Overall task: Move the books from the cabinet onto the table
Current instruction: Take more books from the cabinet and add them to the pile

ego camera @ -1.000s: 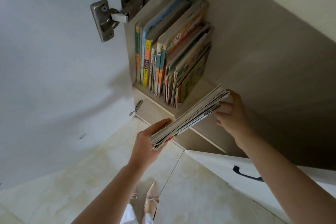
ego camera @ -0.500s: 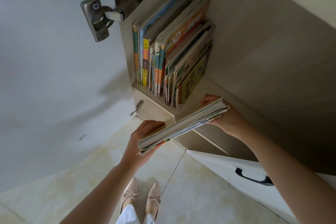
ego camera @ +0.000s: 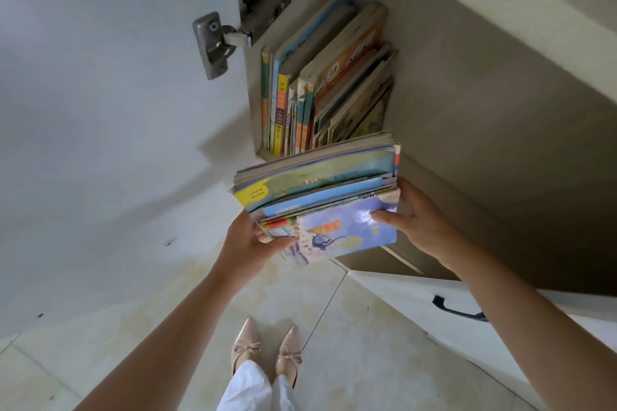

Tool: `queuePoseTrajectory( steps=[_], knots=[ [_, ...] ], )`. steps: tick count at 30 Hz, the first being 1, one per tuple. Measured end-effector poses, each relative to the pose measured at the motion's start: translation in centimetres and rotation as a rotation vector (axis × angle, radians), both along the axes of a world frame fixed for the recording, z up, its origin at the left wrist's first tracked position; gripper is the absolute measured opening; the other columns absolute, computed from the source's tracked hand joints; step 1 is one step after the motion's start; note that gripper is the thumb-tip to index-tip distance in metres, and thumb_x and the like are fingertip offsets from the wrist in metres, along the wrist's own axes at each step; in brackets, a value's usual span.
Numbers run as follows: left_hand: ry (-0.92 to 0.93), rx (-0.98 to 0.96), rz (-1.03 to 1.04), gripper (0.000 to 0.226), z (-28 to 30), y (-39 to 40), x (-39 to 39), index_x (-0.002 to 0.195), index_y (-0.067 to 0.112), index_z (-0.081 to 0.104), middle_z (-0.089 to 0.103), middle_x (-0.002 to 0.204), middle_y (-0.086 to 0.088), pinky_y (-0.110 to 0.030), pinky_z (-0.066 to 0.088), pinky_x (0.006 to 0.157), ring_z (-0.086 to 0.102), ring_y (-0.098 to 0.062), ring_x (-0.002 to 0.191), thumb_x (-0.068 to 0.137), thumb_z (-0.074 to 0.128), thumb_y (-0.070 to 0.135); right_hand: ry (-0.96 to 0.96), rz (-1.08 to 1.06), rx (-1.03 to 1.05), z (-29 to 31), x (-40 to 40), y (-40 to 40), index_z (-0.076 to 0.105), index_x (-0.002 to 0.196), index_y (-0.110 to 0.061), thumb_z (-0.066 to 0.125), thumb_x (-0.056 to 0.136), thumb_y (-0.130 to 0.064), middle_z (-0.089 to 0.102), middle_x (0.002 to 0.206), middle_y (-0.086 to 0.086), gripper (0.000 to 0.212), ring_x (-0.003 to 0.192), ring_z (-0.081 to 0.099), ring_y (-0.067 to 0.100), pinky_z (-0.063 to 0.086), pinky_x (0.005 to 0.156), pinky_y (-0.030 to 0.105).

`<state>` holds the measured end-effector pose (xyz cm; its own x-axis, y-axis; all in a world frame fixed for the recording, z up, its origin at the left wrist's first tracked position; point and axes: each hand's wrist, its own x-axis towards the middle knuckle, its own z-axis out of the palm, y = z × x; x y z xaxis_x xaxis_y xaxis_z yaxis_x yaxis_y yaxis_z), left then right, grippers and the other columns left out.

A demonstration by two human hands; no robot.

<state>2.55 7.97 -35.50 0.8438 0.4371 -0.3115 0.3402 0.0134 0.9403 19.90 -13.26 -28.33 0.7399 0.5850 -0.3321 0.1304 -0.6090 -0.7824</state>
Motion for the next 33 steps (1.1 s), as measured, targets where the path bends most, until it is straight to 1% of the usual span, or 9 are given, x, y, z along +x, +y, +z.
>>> queuePoseTrajectory(
  steps=[5, 7, 9, 12, 18, 23, 26, 28, 33],
  knots=[
    [0.036, -0.265, 0.093, 0.060, 7.0, -0.3, -4.4, 0.113, 0.014, 0.052, 0.074, 0.091, -0.006, -0.022, 0.056, 0.066, 0.072, -0.011, 0.077, 0.067, 0.075, -0.018, 0.137, -0.095, 0.064, 5.2, -4.4, -0.5, 0.044, 0.075, -0.009, 0.070, 0.085, -0.001, 0.038, 0.067, 0.003, 0.028, 0.061, 0.044, -0.006, 0.039, 0.065, 0.018],
    [0.054, -0.344, 0.149, 0.056, 10.0, -0.6, -6.2, 0.115, 0.014, 0.051, 0.076, 0.091, -0.010, -0.027, 0.057, 0.067, 0.073, -0.018, 0.078, 0.072, 0.074, -0.014, 0.270, -0.177, 0.142, 7.8, -7.0, -0.6, 0.055, 0.088, -0.013, 0.076, 0.080, -0.020, 0.062, 0.083, 0.017, 0.024, 0.081, 0.062, 0.000, 0.053, 0.077, 0.030],
    [0.081, -0.402, 0.206, 0.052, 12.5, -1.3, -7.8, 0.120, 0.014, 0.052, 0.076, 0.096, -0.011, -0.033, 0.058, 0.069, 0.073, -0.024, 0.084, 0.077, 0.072, -0.008, 0.375, -0.261, 0.193, 9.7, -9.4, -0.9, 0.062, 0.109, -0.020, 0.082, 0.067, -0.048, 0.071, 0.111, 0.010, 0.054, 0.104, 0.067, 0.021, 0.051, 0.094, 0.050],
    [0.086, -0.482, 0.254, 0.046, 17.0, -1.9, -10.7, 0.127, 0.018, 0.056, 0.073, 0.108, -0.012, -0.044, 0.058, 0.081, 0.071, -0.032, 0.096, 0.086, 0.065, -0.002, 0.403, -0.336, 0.228, 12.8, -13.3, -0.5, 0.061, 0.121, -0.021, 0.078, 0.048, -0.072, 0.071, 0.116, 0.002, 0.090, 0.107, 0.067, 0.023, 0.050, 0.096, 0.049],
    [0.102, -0.457, 0.371, 0.041, 23.5, -3.0, -17.9, 0.124, 0.024, 0.061, 0.072, 0.112, -0.009, -0.052, 0.056, 0.085, 0.069, -0.034, 0.100, 0.088, 0.062, 0.003, 0.447, -0.386, 0.269, 18.1, -19.7, -0.3, 0.059, 0.122, -0.012, 0.064, 0.090, -0.012, 0.072, 0.105, -0.001, 0.033, 0.107, 0.066, 0.031, 0.051, 0.096, 0.052],
    [0.101, -0.296, 0.707, 0.041, 27.6, -6.2, -21.2, 0.124, 0.022, 0.060, 0.073, 0.103, -0.001, -0.027, 0.058, 0.061, 0.074, -0.015, 0.082, 0.088, 0.062, 0.001, 0.365, -0.238, 0.232, 21.0, -22.8, 0.3, 0.064, 0.114, -0.023, 0.062, 0.093, -0.013, 0.072, 0.107, 0.000, 0.023, 0.098, 0.069, 0.019, 0.055, 0.088, 0.047],
    [0.046, -0.266, 0.859, 0.050, 28.5, -8.9, -23.6, 0.130, 0.024, 0.050, 0.071, 0.104, -0.005, -0.029, 0.059, 0.063, 0.073, -0.019, 0.087, 0.087, 0.067, 0.006, 0.265, -0.087, 0.239, 21.9, -23.9, 0.6, 0.062, 0.118, -0.018, 0.059, 0.094, -0.007, 0.069, 0.100, -0.011, 0.027, 0.085, 0.066, -0.006, 0.053, 0.071, 0.014],
    [0.019, -0.238, 0.979, 0.050, 29.1, -10.9, -25.3, 0.130, 0.024, 0.049, 0.071, 0.105, -0.009, -0.032, 0.059, 0.065, 0.073, -0.022, 0.087, 0.086, 0.067, 0.006, 0.226, 0.028, 0.234, 22.5, -24.4, 0.9, 0.059, 0.122, -0.011, 0.059, 0.093, -0.005, 0.067, 0.101, -0.008, 0.030, 0.081, 0.063, -0.011, 0.048, 0.063, 0.006],
    [-0.019, -0.206, 1.250, 0.043, 30.4, -15.4, -29.6, 0.123, 0.024, 0.050, 0.069, 0.102, -0.009, -0.031, 0.059, 0.061, 0.073, -0.019, 0.082, 0.087, 0.066, 0.005, 0.209, 0.299, 0.206, 23.6, -27.3, 0.9, 0.045, 0.128, -0.027, 0.059, 0.094, -0.013, 0.060, 0.119, -0.001, 0.039, 0.102, 0.061, 0.005, 0.056, 0.080, 0.025]
  ],
)
